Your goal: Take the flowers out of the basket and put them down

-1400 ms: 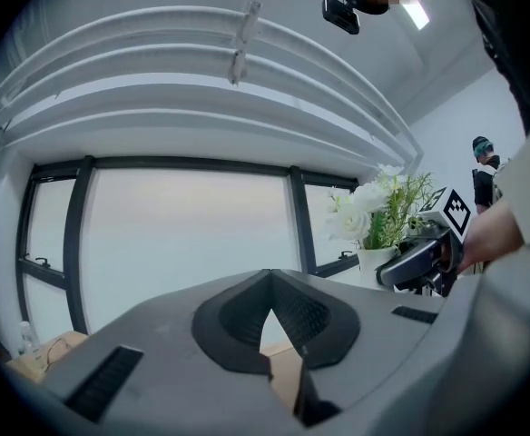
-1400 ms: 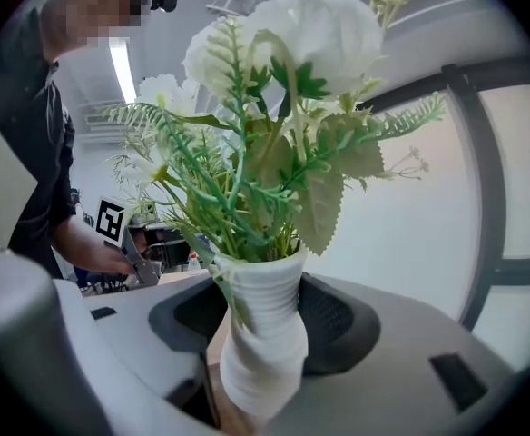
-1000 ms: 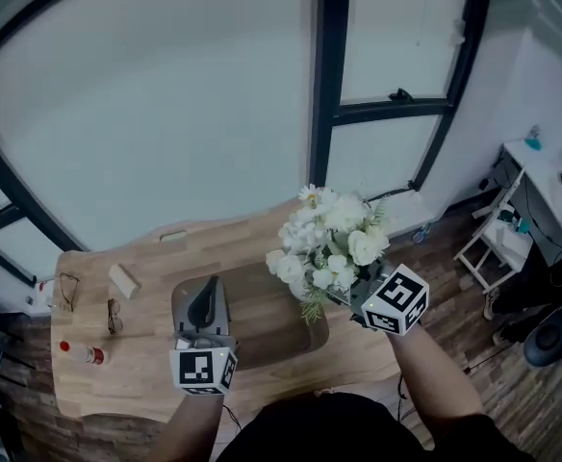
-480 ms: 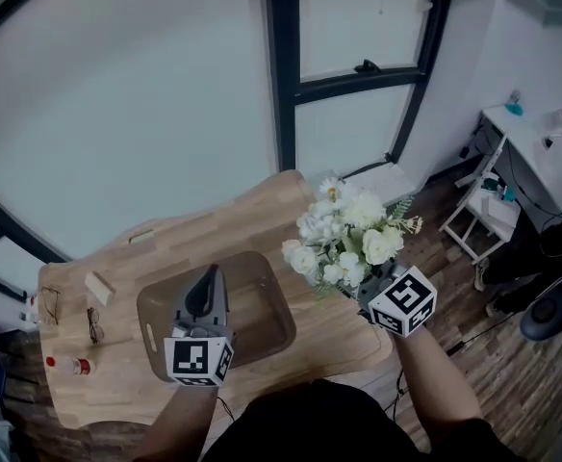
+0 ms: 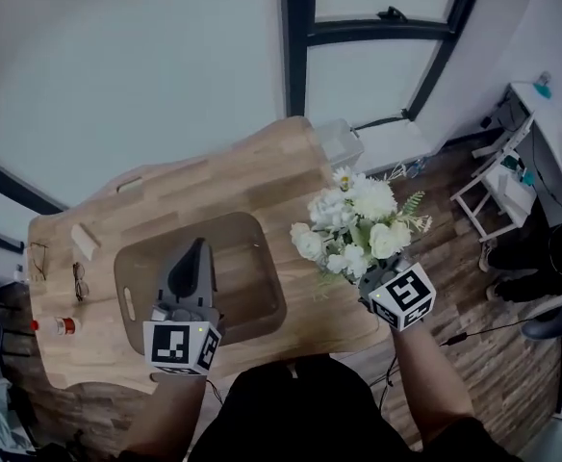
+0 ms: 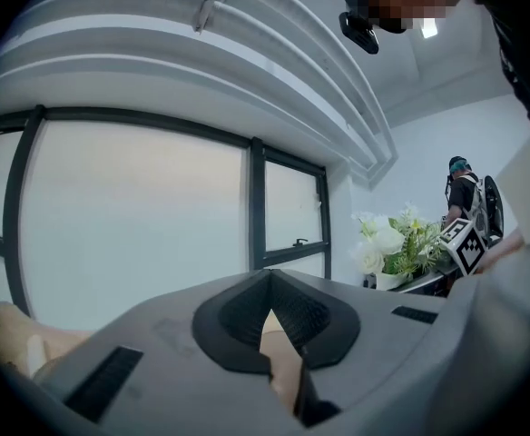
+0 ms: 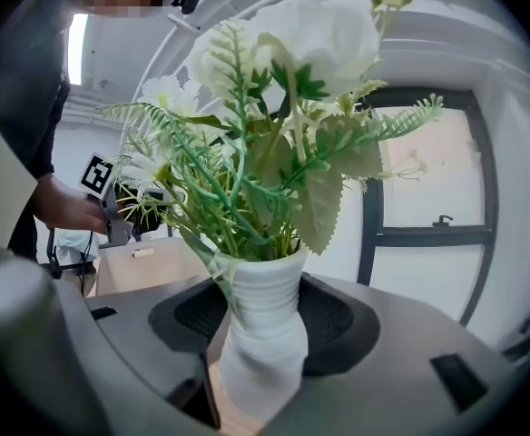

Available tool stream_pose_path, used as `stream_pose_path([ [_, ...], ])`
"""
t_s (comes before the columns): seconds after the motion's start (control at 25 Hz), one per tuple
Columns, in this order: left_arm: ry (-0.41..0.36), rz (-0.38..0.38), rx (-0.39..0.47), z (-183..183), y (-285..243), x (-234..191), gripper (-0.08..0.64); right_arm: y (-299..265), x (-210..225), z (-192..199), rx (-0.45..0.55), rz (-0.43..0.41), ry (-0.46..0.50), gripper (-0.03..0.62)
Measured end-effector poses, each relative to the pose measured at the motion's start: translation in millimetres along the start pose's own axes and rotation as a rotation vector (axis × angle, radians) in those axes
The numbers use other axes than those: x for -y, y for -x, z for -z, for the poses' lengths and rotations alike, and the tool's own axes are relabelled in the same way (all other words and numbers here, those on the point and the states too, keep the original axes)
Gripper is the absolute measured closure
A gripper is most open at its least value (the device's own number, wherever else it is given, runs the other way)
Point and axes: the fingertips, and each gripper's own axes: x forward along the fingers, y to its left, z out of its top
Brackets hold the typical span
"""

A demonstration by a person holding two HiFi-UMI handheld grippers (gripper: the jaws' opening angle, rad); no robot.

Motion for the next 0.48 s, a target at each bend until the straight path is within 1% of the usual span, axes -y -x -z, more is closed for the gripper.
stream_pose_path([
  [0.08, 0.009, -0.021, -0.01, 5, 3, -1, 0.555, -6, 1, 13, -0.006, -0.003, 0.004, 0.331],
  [0.2, 0.001, -0.045, -0.032, 12, 7, -5, 0.555, -18, 3, 34, -0.018, -0.002, 0.012, 0.331],
  [0.48, -0.02, -0.069, -0.088, 28, 9, -15, 0.555, -45, 10, 80, -0.06, 0.002, -0.013, 0.331],
])
